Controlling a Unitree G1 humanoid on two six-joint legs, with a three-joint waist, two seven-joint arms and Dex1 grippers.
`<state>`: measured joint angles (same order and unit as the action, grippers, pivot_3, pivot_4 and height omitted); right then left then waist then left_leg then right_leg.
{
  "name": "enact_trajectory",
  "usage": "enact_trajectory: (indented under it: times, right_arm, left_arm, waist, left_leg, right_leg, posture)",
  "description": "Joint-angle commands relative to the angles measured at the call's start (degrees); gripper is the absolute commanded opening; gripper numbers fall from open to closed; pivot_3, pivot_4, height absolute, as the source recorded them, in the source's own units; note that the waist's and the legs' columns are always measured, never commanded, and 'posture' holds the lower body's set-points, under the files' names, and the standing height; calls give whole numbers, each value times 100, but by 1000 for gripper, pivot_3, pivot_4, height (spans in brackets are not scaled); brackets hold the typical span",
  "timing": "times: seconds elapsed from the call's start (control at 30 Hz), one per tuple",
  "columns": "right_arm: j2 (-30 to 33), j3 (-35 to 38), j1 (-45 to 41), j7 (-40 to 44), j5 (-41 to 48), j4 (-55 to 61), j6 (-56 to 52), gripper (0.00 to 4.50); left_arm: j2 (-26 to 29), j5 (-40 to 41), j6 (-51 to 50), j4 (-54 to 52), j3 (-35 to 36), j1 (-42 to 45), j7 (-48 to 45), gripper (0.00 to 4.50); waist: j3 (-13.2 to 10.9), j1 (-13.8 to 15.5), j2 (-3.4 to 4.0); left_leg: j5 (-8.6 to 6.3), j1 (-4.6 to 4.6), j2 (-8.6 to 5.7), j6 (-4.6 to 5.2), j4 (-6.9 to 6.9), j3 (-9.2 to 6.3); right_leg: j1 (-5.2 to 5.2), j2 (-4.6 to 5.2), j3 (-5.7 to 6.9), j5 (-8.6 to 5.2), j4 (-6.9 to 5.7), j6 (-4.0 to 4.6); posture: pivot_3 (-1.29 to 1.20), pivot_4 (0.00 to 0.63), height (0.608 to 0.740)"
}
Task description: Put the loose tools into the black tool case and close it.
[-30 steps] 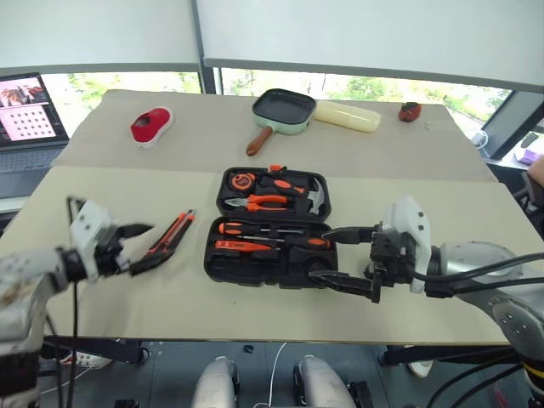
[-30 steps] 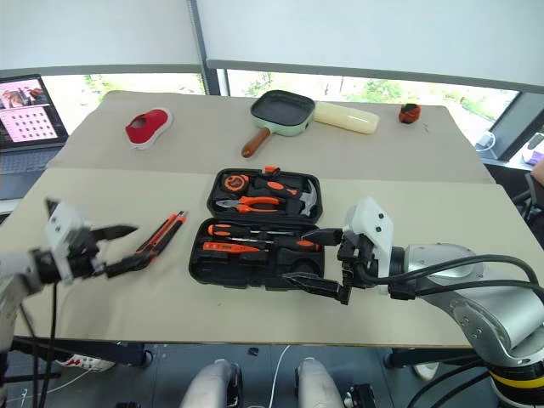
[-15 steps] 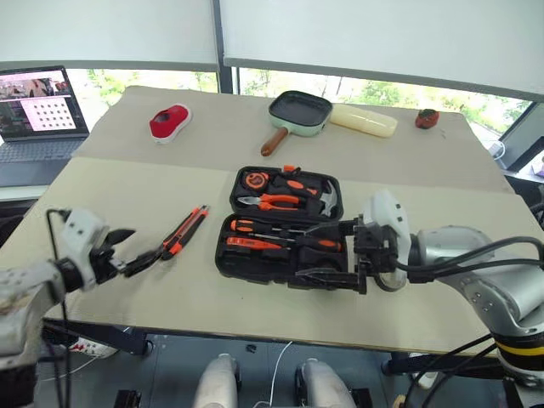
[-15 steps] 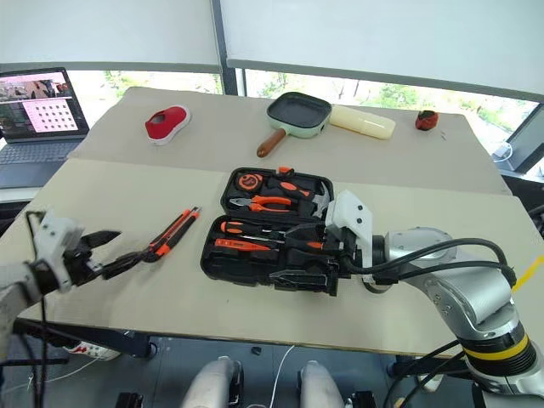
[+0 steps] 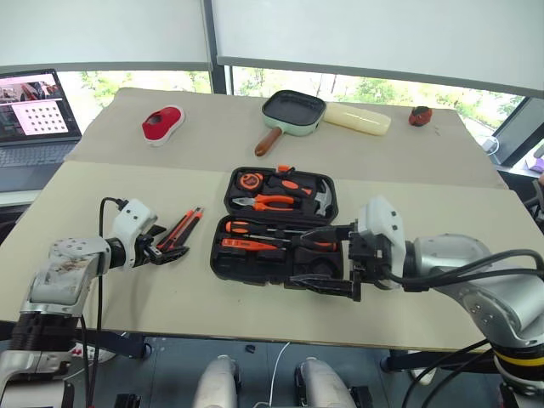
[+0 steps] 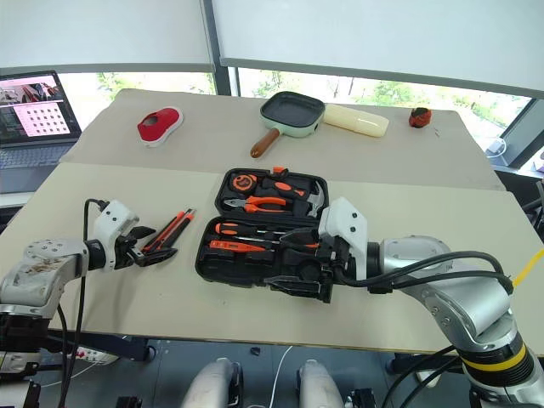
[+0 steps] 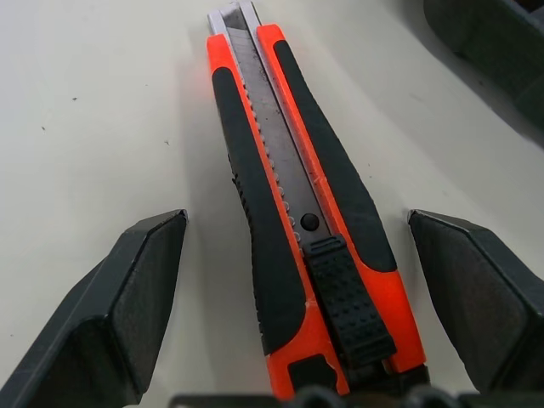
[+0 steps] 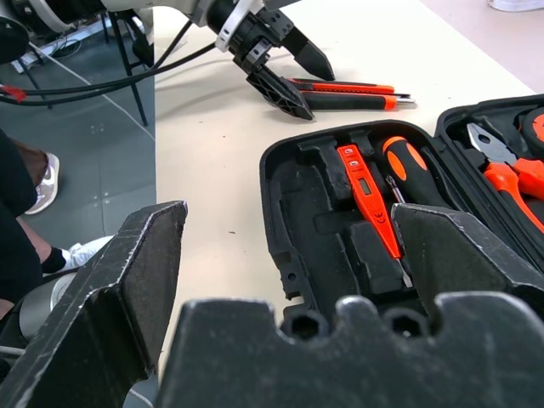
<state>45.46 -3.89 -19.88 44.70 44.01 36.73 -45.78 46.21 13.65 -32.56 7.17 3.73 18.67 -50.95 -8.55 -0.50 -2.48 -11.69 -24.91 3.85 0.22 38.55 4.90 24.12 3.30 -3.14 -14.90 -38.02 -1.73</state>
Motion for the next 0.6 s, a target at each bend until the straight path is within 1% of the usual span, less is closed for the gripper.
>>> enact_trajectory:
  times: [0.03,0.07,0.13,0.2,0.27,0.33,0.43,0.53,0.6]
  right_arm:
    - [57,182,-8,-30,-35,170,43,4500]
    - [68,186,-4,-21,-46,169,53,4500]
    - [102,206,6,6,-63,171,69,4500]
    - [174,250,75,46,-86,207,89,4500]
    - [273,339,187,87,-71,253,89,4500]
    - [377,462,321,111,-17,320,66,4500]
    - [472,655,519,101,107,424,19,4500]
    - [502,799,690,47,160,483,-21,4500]
    - [493,845,821,-14,136,533,-14,4500]
  left_arm:
    - [-4,-43,-68,157,-68,-142,-27,3548]
    - [-1,-35,-68,134,-61,-162,-36,3097]
    - [19,-11,-29,62,-5,-219,-63,2492]
    - [56,143,180,-92,195,-226,-220,1800]
    - [65,787,160,-690,517,-126,-724,1778]
    - [115,1261,252,-1276,628,73,-1176,1778]
    - [331,1074,432,-1458,221,464,-1487,1778]
    - [430,917,663,-1579,-390,938,-2054,1778]
    - [478,679,1062,-1542,-893,1130,-2563,1778]
  waist:
    - [1,-4,2]
    - [1,-7,2]
    - [1,-9,2]
    - [1,-11,2]
    - [0,-13,0]
    - [-10,2,-15]
    - [-14,76,-21]
    - [-12,90,-17]
    - [-12,97,-17]
  left_leg:
    - [0,0,0,0,0,0]
    - [0,0,0,0,0,1]
    - [0,0,0,0,0,1]
    - [0,0,0,0,-1,2]
    - [0,-2,0,0,-2,3]
    - [0,-14,1,0,-3,2]
    - [1,-30,1,-1,10,-7]
    - [1,-27,-3,-1,11,-3]
    - [1,-26,-4,-1,11,-2]
  right_leg:
    - [0,0,-1,0,0,0]
    - [1,0,-1,0,0,0]
    - [2,0,-2,0,0,0]
    - [2,1,-3,0,1,0]
    - [4,1,-3,0,2,0]
    - [13,2,-2,0,2,0]
    - [15,2,9,0,4,-1]
    - [10,2,3,0,7,-4]
    - [8,1,2,-1,8,-6]
  posture:
    - [0,150,740]
    - [0,150,740]
    - [0,150,740]
    - [0,150,740]
    - [0,150,740]
    - [0,150,740]
    - [0,150,740]
    - [0,150,740]
    - [0,150,740]
